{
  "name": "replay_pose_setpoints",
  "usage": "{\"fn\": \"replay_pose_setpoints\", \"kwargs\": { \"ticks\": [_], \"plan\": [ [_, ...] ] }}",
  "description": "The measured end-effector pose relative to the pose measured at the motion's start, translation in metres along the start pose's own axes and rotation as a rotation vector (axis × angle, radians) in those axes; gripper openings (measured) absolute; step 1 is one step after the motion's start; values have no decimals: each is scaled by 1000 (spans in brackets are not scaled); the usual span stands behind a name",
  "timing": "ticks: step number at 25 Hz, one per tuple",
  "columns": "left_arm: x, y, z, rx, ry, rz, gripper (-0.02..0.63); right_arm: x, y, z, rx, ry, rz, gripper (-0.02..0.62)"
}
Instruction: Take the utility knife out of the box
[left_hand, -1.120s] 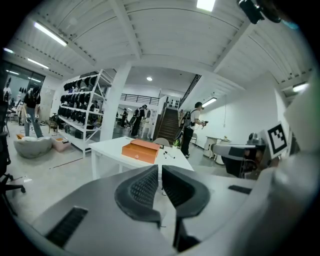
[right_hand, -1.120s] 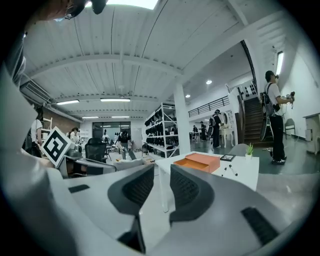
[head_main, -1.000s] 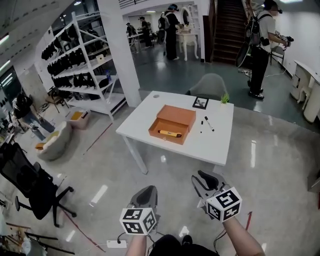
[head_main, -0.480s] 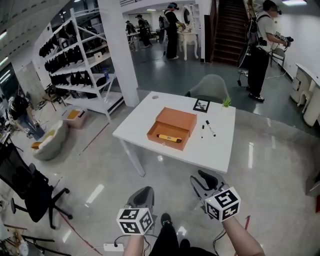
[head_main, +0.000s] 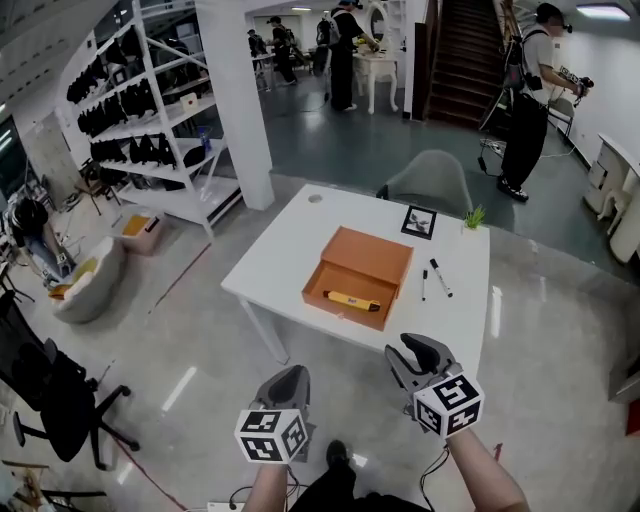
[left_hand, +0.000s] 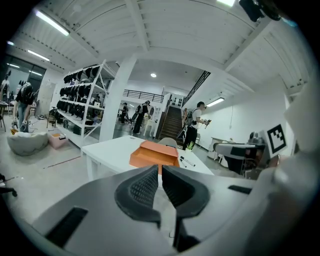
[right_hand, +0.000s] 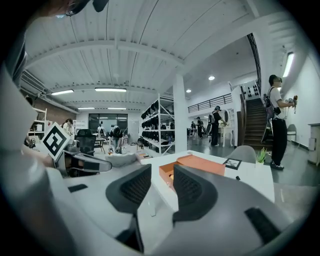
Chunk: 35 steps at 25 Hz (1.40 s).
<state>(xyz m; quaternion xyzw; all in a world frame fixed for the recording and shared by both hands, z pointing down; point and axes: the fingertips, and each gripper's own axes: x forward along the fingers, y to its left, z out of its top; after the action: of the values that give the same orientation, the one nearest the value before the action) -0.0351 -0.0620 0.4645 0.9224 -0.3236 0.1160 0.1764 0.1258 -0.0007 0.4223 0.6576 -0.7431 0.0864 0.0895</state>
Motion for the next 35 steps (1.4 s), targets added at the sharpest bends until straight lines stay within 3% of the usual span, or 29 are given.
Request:
{"fn": "replay_pose_setpoints", "kwargs": {
  "ticks": [9, 21, 27, 35],
  "plan": [
    [61, 53, 34, -2, 8, -42, 28, 78, -24, 9, -34, 48, -41, 121],
    [97, 80, 49, -12, 23, -72, 28, 127, -43, 13, -92, 111, -53, 121],
    [110, 93, 55, -21, 24, -43, 28, 151, -58, 4, -119, 171, -9, 140],
    [132, 109, 64, -55, 12, 23, 28, 191, -71, -16, -197, 276, 119, 156]
  ]
}}
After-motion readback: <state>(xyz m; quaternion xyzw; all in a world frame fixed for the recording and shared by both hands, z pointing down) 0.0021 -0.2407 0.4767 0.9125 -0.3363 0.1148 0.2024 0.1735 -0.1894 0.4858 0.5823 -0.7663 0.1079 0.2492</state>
